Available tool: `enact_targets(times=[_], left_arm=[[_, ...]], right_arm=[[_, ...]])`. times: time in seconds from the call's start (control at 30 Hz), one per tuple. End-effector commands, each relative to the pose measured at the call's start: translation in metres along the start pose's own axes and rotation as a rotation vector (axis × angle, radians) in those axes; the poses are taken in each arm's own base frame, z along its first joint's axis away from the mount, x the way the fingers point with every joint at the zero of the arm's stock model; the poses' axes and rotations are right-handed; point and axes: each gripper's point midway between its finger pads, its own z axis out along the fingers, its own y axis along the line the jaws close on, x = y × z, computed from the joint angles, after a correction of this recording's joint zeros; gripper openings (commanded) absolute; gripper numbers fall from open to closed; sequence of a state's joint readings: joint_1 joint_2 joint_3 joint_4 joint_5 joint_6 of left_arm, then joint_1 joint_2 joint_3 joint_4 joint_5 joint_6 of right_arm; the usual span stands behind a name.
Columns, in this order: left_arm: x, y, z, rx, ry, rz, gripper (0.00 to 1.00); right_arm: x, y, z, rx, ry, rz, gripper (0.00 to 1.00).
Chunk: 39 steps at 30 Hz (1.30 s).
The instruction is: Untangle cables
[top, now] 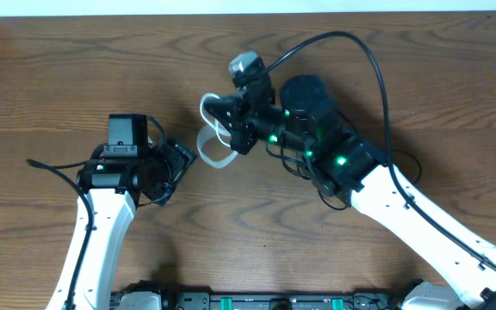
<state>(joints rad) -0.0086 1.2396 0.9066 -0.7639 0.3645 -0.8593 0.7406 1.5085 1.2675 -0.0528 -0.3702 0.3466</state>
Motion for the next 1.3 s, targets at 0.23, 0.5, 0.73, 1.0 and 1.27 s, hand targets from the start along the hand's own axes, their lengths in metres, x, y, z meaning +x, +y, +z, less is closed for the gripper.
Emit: enact_targets(times=[0.23,0.5,0.73,1.0,1.27], left_arm=[[0.001,0.003,0.000,-0.012,-0.004,0.013,0.80],[0.001,0.003,0.000,-0.012,-0.004,0.013,0.97],[0.001,0.003,0.000,-0.012,-0.004,0.013,0.97],[0.000,0.004,0.000,-0.017,-0.010,0.013,0.98],[0.000,0.004,0.000,-0.017,-0.010,0.013,0.98]], right_arm=[[0.063,-0.044,0.021,0.142,0.208,0.026,0.02],[0.112,-0.084,0.045,0.242,0.321,0.038,0.02],[0.152,-0.104,0.060,0.269,0.412,0.068,0.16],[0.164,-0.111,0.061,0.282,0.447,0.080,0.20],[0.172,-0.112,0.057,0.292,0.481,0.091,0.24]])
